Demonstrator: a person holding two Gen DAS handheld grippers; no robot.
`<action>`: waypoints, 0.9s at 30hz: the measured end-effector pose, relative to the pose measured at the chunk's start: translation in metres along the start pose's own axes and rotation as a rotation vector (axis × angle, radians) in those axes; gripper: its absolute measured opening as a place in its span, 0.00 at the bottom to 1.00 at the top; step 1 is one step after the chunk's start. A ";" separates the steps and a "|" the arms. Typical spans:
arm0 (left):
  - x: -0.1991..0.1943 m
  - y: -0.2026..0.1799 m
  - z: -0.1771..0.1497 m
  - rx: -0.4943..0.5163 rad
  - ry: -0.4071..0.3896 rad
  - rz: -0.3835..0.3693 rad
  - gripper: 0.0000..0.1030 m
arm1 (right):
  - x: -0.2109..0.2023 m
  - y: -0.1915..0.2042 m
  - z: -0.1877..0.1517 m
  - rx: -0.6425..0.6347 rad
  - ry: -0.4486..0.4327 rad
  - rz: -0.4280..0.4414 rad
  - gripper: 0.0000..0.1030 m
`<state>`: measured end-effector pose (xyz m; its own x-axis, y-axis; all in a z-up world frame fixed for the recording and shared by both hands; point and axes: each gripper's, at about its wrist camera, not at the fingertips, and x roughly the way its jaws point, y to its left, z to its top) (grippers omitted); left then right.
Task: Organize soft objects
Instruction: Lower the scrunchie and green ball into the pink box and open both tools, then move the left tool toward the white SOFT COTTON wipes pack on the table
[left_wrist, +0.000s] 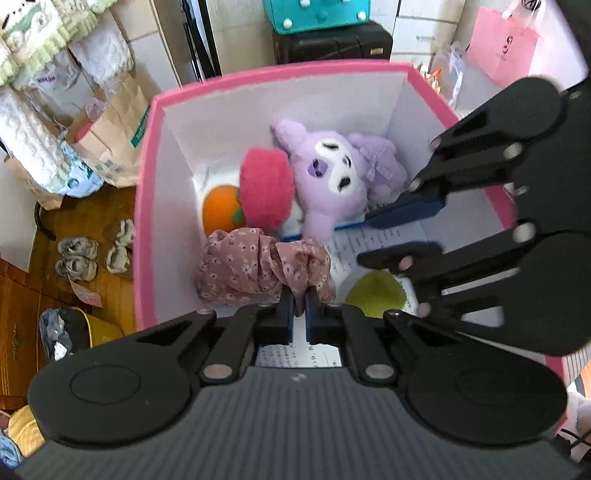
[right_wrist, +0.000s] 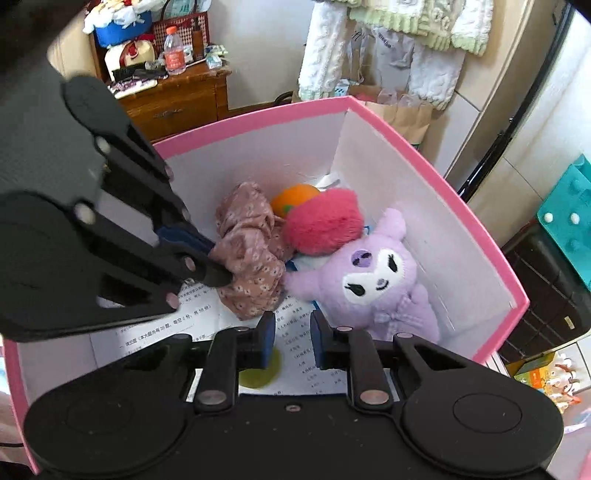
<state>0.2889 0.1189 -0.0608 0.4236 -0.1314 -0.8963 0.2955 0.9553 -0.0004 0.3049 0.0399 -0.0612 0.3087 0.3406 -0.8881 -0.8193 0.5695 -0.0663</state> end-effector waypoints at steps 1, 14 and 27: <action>0.004 -0.001 -0.001 -0.002 0.010 -0.001 0.05 | -0.003 -0.001 -0.002 0.012 -0.010 0.002 0.22; -0.009 -0.002 -0.004 -0.048 0.019 -0.016 0.39 | -0.055 -0.001 -0.026 0.127 -0.110 0.058 0.31; -0.087 -0.006 -0.027 -0.092 -0.064 0.013 0.56 | -0.107 0.017 -0.043 0.192 -0.211 0.050 0.48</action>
<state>0.2264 0.1315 0.0053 0.4817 -0.1332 -0.8662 0.2115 0.9768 -0.0326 0.2368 -0.0189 0.0135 0.3806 0.5088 -0.7722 -0.7355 0.6727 0.0807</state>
